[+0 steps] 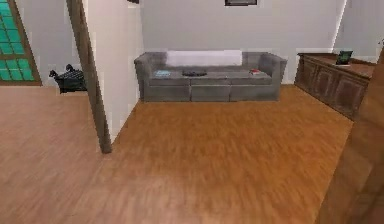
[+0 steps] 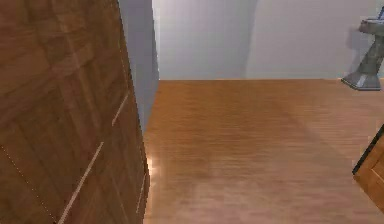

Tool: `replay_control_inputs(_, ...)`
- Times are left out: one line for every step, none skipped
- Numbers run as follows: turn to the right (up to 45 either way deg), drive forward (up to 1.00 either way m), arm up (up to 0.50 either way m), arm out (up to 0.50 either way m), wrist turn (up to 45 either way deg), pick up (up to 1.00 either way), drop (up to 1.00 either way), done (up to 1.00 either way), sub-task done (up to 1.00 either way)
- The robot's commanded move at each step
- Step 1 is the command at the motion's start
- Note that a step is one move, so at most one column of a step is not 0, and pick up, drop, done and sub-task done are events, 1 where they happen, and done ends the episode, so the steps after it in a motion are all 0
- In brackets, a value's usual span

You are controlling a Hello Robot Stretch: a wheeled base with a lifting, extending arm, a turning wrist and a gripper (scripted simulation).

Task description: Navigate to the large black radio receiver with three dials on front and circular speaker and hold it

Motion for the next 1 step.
replay_control_inputs(0.0,0.75,0.00,0.00,0.0,0.00,0.00,0.00,0.00)
